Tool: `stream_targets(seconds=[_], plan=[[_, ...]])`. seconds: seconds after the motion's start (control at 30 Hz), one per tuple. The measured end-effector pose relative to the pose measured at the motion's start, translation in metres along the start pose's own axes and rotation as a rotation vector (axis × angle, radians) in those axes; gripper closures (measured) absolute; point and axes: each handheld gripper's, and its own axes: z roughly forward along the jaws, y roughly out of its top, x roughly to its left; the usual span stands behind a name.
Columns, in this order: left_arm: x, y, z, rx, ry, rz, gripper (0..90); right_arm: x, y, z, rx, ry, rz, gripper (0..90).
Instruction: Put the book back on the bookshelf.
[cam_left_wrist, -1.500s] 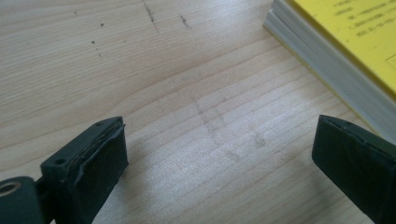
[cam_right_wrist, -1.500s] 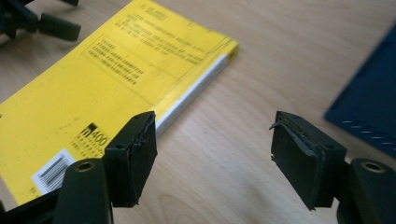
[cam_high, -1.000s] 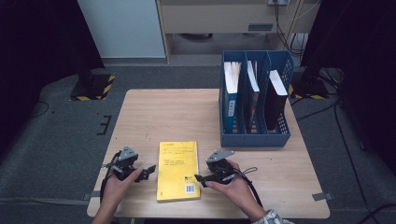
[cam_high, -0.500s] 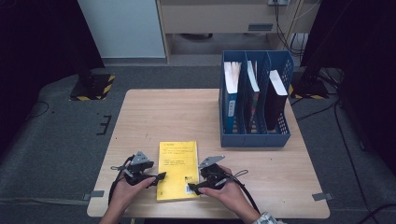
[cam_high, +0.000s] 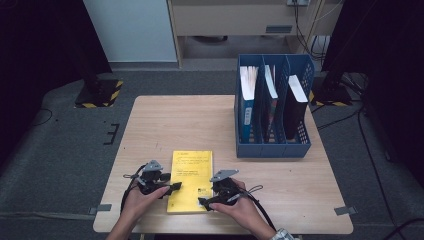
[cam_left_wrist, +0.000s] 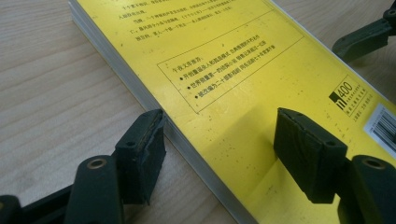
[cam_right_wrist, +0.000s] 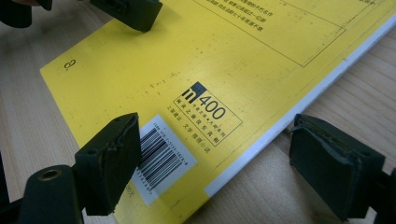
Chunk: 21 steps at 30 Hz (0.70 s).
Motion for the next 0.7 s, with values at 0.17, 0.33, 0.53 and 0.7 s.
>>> stream_targets(seconds=[0.17, 0.33, 0.53, 0.7], plan=[[0.0003, 0.0003, 0.0007, -0.008, 0.001, 0.008, 33.1, -0.0004, -0.0007, 0.0000, -0.007, -0.001, 0.000, 16.9], [-0.0052, -0.0001, 0.0023, 0.010, 0.005, 0.024, 23.5, -0.0010, -0.0014, 0.0012, -0.020, -0.001, -0.002, 15.0], [-0.0086, 0.0009, 0.0051, 0.018, 0.008, 0.039, 18.6, 0.0018, 0.0012, 0.0052, -0.015, -0.024, -0.002, 10.5], [-0.0083, 0.0018, 0.0055, 0.021, 0.008, 0.038, 18.9, 0.0019, 0.0027, 0.0063, -0.010, -0.030, 0.000, 9.7]])
